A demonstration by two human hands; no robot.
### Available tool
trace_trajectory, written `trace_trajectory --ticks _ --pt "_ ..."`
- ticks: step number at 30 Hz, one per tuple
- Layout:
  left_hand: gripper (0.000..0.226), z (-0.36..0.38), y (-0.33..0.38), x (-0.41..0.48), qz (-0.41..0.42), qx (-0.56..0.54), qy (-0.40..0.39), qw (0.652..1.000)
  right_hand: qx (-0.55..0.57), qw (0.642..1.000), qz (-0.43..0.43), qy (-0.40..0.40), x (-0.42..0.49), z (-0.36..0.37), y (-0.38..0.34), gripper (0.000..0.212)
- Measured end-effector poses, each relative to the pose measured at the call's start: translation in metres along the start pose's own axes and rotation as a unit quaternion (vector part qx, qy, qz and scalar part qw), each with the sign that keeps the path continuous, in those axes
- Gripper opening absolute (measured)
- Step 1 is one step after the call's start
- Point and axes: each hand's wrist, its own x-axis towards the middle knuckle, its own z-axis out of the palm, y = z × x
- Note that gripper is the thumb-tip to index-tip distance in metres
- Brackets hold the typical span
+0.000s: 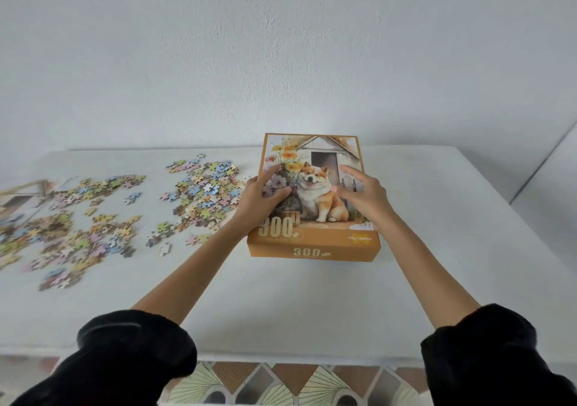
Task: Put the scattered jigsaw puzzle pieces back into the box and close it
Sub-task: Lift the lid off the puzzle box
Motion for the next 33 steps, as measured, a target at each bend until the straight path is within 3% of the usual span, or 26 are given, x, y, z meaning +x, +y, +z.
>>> trace_trajectory --ticks 16,33 --pt "0.056 0.001 0.008 -0.092 0.010 -0.042 0.005 0.999 0.004 1.000 0.020 0.021 -0.089 0.006 -0.013 0.051" --pt "0.053 -0.014 0.078 -0.056 0.027 -0.036 -0.013 0.999 0.001 0.999 0.010 0.045 -0.061 -0.056 -0.044 0.051"
